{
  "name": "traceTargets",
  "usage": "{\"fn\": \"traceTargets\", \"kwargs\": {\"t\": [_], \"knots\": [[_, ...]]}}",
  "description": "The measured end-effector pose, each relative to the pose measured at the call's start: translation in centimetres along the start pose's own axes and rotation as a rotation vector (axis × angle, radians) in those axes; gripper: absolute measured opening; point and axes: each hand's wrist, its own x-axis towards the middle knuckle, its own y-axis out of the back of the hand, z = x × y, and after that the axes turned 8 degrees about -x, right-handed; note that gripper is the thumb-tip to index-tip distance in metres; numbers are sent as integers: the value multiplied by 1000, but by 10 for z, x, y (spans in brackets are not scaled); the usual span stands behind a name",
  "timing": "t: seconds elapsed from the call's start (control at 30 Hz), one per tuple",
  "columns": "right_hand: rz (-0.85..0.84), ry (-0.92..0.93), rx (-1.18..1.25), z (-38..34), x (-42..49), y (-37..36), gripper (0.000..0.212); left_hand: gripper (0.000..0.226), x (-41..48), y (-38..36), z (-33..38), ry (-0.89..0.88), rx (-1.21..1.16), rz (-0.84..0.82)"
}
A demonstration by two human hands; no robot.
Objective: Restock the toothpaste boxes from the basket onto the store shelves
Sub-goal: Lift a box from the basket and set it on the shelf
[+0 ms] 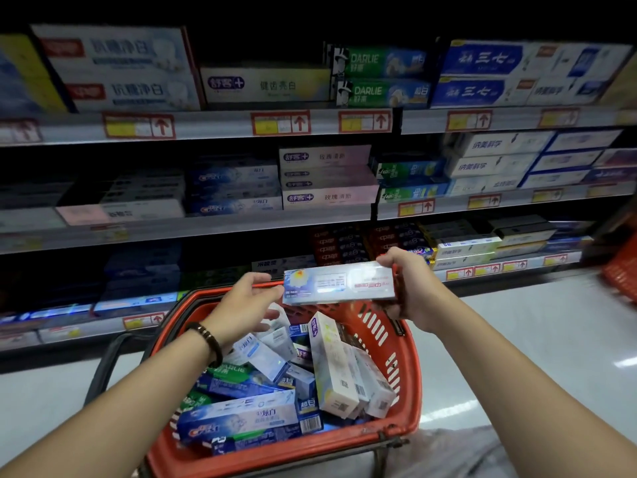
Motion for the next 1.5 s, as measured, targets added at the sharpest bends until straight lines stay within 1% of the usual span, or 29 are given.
{"fn": "traceTargets", "kwargs": {"t": [0.13,0.2,0.27,0.33,0.47,0.6,0.73,0.8,0.9,0.93,1.07,1.13,1.17,1.33,1.5], "knots": [[-80,43,59,-10,-8,-8,35,34,-11,12,8,14,-188,16],[-107,59,66,-15,-10,-13,35,29,-18,16,14,-7,-273,-2],[-130,74,63,-19,-10,-19,37,30,-23,21,18,-36,-333,-34],[-145,92,58,-23,-10,-26,36,31,-27,27,21,-67,-355,-44],[-167,130,50,-28,-8,-40,35,35,-31,39,27,-115,-428,-11],[-150,172,60,-32,-4,-53,30,37,-34,52,32,-154,-496,16],[-170,210,85,-35,-4,-64,31,39,-37,60,36,-202,-501,59],[-170,258,114,-37,-3,-67,28,40,-39,63,38,-211,-525,76],[-158,407,119,-39,-1,-66,17,41,-38,66,40,-216,-550,105],[-164,456,114,-39,1,-65,21,41,-36,68,40,-217,-554,116],[-197,630,25,-35,3,-57,65,40,-35,72,41,-222,-570,133],[-198,695,-36,-32,2,-54,76,39,-35,74,42,-219,-583,135],[-198,715,-54,-32,2,-54,76,39,-35,75,42,-220,-583,134],[-177,751,-122,-28,0,-51,66,37,-39,76,45,-212,-597,76],[-172,737,-73,-29,4,-50,63,33,-40,75,45,-238,-577,103]]}}
